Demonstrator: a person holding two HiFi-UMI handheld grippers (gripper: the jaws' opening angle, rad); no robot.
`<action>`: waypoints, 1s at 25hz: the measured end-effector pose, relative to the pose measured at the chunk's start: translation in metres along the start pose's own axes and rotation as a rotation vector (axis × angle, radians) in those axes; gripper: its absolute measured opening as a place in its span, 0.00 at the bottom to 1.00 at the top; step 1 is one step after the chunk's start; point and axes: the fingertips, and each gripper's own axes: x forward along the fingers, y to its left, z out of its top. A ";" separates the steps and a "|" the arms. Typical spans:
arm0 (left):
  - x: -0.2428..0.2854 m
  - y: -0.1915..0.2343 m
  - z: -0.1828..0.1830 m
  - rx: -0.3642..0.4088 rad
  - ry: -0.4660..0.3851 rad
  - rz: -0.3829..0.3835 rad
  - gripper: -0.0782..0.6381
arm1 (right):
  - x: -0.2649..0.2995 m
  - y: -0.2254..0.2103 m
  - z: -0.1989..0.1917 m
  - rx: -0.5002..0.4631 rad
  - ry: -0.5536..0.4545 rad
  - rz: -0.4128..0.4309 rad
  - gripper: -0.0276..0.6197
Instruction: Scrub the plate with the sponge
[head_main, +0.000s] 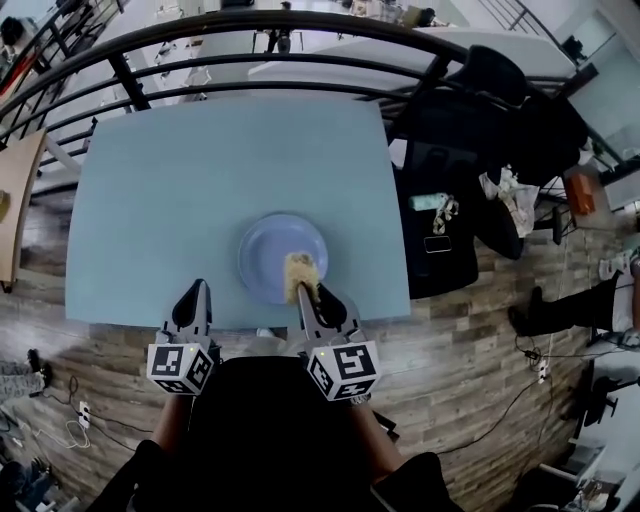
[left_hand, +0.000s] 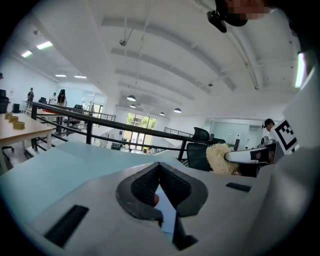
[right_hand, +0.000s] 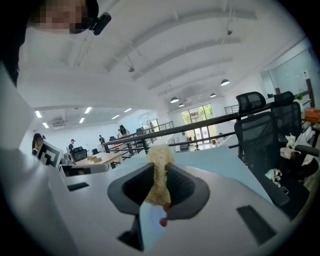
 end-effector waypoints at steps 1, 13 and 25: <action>-0.003 -0.001 0.007 0.004 -0.018 0.000 0.11 | -0.001 0.004 0.006 -0.007 -0.016 0.006 0.15; -0.024 -0.025 0.068 0.030 -0.158 -0.042 0.11 | -0.022 0.031 0.053 -0.002 -0.132 0.056 0.15; -0.037 -0.022 0.073 0.031 -0.205 -0.019 0.11 | -0.028 0.047 0.068 -0.007 -0.215 0.063 0.15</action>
